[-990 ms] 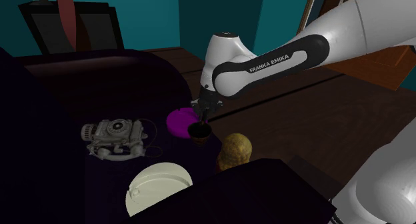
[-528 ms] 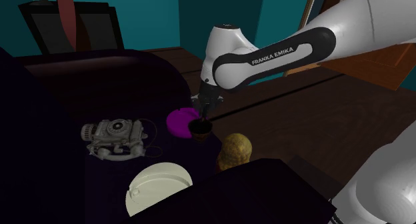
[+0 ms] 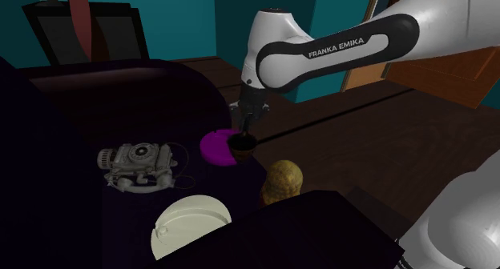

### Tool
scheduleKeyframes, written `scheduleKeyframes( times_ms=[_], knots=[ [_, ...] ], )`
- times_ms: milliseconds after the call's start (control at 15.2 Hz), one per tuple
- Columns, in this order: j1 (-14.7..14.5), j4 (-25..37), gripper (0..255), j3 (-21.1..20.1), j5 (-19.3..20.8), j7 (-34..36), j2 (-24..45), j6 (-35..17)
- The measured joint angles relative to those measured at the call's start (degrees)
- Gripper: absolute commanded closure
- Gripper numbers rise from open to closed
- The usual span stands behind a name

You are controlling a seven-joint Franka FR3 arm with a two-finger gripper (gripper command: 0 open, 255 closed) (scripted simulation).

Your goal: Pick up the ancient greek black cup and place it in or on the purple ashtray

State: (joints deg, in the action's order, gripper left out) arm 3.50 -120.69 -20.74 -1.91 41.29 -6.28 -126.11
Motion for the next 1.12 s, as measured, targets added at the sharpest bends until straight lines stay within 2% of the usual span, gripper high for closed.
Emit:
scheduleKeyframes(
  times_ms=[462,594,792,1122],
  knots=[
    [0.03,3.83,255,0.21,-0.41,-0.28,-1.19,4.95],
    [0.48,6.89,255,0.47,0.45,-0.61,1.27,5.68],
    [1.35,13.36,255,1.18,2.05,-1.63,6.23,7.52],
    [2.01,27.76,255,2.32,5.28,-3.02,17.14,11.6]
  ],
)
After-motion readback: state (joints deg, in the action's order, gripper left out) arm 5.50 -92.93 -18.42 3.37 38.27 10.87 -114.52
